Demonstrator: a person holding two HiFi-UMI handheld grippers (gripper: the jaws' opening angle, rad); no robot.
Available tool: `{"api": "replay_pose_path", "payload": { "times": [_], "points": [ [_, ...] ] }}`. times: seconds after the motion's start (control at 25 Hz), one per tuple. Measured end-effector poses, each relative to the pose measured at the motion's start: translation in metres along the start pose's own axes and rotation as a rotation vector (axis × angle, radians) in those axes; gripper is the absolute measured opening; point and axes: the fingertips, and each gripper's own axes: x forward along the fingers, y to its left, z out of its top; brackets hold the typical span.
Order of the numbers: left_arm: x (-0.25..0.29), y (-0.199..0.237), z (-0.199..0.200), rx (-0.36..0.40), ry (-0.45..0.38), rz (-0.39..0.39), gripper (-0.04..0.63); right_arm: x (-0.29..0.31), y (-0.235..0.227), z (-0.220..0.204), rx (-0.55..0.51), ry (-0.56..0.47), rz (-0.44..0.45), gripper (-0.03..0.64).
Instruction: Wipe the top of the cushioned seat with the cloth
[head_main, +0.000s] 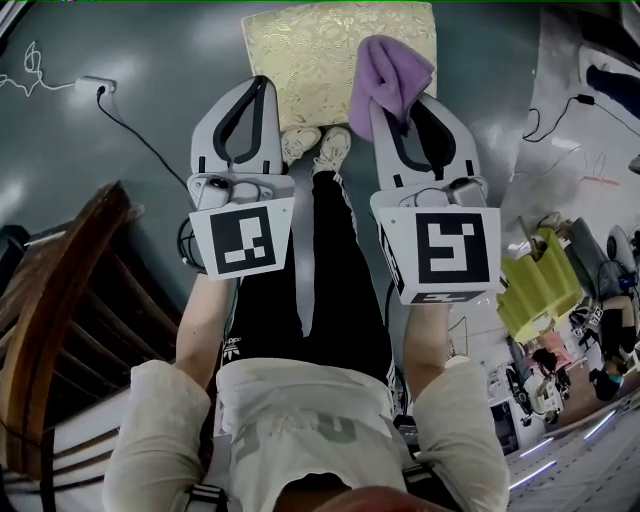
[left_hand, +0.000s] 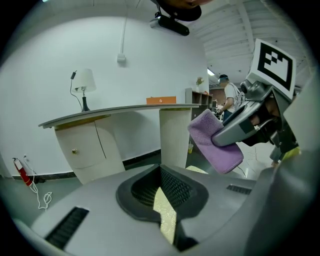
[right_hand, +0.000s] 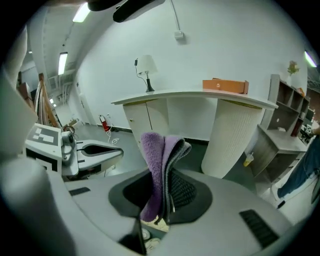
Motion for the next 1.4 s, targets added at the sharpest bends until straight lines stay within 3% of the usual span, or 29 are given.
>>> {"api": "replay_pose_path", "payload": {
  "times": [0.24,0.4,0.6,0.72,0.88,1.0,1.4],
  "points": [
    [-0.001,0.010,-0.003,-0.004,0.001,0.010,0.006,0.014,0.016,0.003,0.021,-0.002,0.032,0.089],
    [-0.004,0.013,-0.007,-0.028,0.012,0.023,0.006,0.034,0.048,-0.012,0.015,0.044,0.147,0.089],
    [-0.009,0.024,-0.020,-0.024,0.043,0.028,0.006,0.088,0.104,-0.067,0.082,0.145,0.335,0.089],
    [-0.013,0.036,-0.031,-0.039,0.062,0.056,0.006,0.120,0.131,-0.111,0.096,0.242,0.389,0.089],
    [-0.015,0.043,-0.036,-0.050,0.058,0.069,0.006,0.151,0.154,-0.152,0.069,0.346,0.404,0.089],
    [-0.014,0.036,-0.037,-0.050,0.055,0.047,0.006,0.164,0.154,-0.169,0.009,0.391,0.361,0.089],
    [-0.015,0.029,-0.042,-0.070,0.073,0.035,0.006,0.172,0.144,-0.175,-0.033,0.404,0.310,0.089]
  ]
}}
